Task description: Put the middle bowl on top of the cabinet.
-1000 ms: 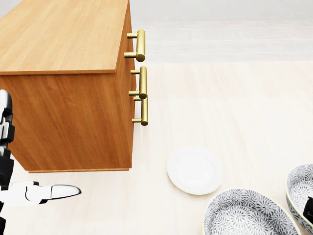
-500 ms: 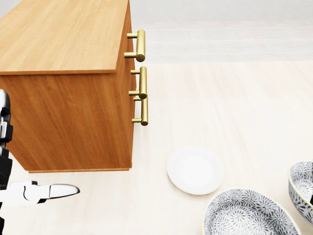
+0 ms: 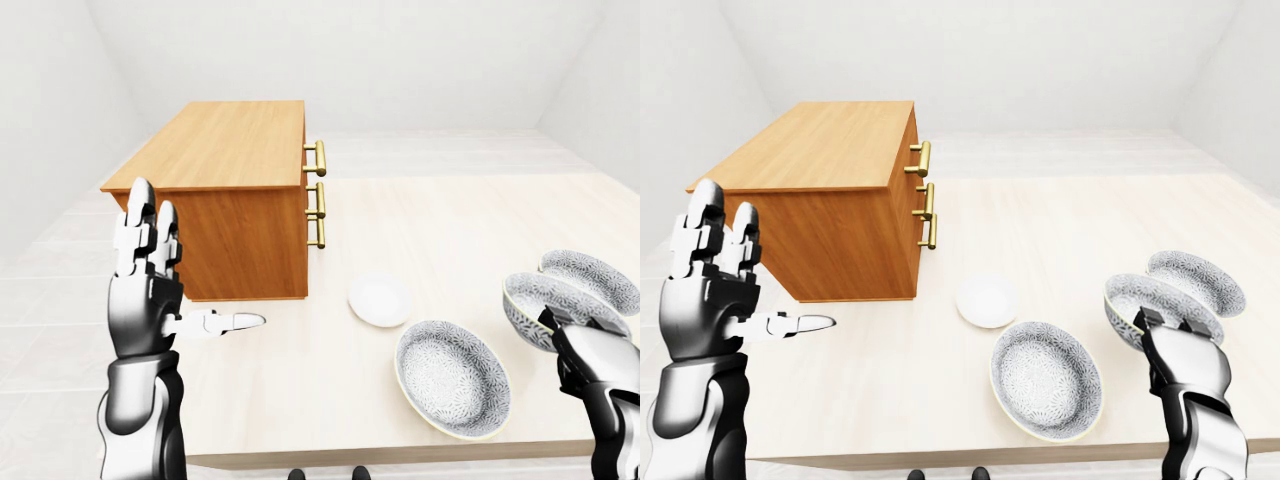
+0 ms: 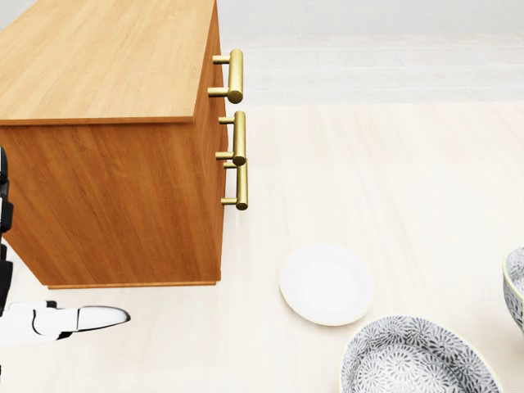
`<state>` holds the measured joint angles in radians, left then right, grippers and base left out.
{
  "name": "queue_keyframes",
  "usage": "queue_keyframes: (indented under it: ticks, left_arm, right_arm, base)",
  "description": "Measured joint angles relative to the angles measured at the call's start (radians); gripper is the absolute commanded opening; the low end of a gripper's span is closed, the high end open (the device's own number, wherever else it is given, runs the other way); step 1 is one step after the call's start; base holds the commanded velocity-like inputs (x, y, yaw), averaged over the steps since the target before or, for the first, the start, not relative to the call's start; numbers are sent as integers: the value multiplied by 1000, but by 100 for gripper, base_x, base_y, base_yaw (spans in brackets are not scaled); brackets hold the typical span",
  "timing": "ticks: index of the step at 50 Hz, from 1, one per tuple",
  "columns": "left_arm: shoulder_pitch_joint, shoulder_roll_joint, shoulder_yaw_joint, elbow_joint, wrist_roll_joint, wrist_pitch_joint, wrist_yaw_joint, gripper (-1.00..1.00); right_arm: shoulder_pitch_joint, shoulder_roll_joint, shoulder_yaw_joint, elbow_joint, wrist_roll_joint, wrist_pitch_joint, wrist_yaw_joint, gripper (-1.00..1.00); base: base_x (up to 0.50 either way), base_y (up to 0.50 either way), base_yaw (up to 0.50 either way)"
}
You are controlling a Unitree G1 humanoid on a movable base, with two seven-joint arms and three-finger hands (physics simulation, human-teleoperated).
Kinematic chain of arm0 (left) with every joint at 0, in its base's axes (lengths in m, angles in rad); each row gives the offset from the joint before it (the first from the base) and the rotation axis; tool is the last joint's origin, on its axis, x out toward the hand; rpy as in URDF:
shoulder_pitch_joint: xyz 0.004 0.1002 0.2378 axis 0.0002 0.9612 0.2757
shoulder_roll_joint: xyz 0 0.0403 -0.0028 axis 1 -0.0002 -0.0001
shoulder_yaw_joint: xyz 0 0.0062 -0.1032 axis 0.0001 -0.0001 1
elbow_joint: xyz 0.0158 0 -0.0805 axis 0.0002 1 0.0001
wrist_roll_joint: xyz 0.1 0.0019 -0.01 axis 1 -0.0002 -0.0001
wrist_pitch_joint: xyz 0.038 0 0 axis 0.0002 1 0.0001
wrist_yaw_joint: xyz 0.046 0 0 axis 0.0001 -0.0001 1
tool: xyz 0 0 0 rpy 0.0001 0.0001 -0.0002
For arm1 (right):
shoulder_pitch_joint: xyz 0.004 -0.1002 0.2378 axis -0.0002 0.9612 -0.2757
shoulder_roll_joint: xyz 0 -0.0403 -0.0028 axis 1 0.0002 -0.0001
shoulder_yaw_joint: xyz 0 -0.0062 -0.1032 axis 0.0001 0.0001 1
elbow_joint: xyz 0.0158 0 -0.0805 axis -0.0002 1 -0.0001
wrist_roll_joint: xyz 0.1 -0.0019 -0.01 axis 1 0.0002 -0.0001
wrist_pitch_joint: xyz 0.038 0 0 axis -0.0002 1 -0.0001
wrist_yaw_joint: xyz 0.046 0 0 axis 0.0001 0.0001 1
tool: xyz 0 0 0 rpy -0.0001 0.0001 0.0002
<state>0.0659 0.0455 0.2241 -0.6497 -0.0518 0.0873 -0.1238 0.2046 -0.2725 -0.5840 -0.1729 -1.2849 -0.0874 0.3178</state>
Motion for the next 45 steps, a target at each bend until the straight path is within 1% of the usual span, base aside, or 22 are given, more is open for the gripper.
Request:
queue_keyframes:
  ticks: [8, 15, 20, 25, 28, 35, 41, 45]
  left_arm:
    - [-1, 1, 3, -8, 0, 0, -1, 100]
    - [2, 0, 2, -6, 2, 0, -2, 100]
    - [6, -2, 0, -2, 5, 0, -3, 100]
    - [9, -3, -1, 5, 8, 0, -4, 100]
    - [10, -3, -1, 12, 10, 0, -5, 100]
    - [9, -2, -4, 39, 19, 0, -7, 100]
    - [12, -1, -5, 47, 23, 0, -9, 100]
    - [14, -1, -3, 48, 24, 0, -12, 100]
  right_arm:
    - [-16, 1, -24, -47, 29, 0, 40, -100]
    - [-57, 2, -27, -104, 80, 1, 87, -100]
    - [-91, 1, -14, -153, 112, 15, 118, -100]
    - [-126, -3, 7, -195, 135, 39, 150, -100]
    - [-151, -7, 22, -216, 148, 59, 168, -100]
    - [-221, -21, 69, -250, 175, 115, 199, -100]
    - [-301, -39, 120, -264, 189, 175, 229, -100]
    - [-373, -53, 165, -258, 196, 175, 245, -100]
  base:
    - [0, 0, 0]
    - [0, 0, 0]
    - [0, 0, 0]
    - [0, 0, 0]
    - [0, 0, 0]
    - [0, 0, 0]
    - [0, 0, 0]
    - [0, 0, 0]
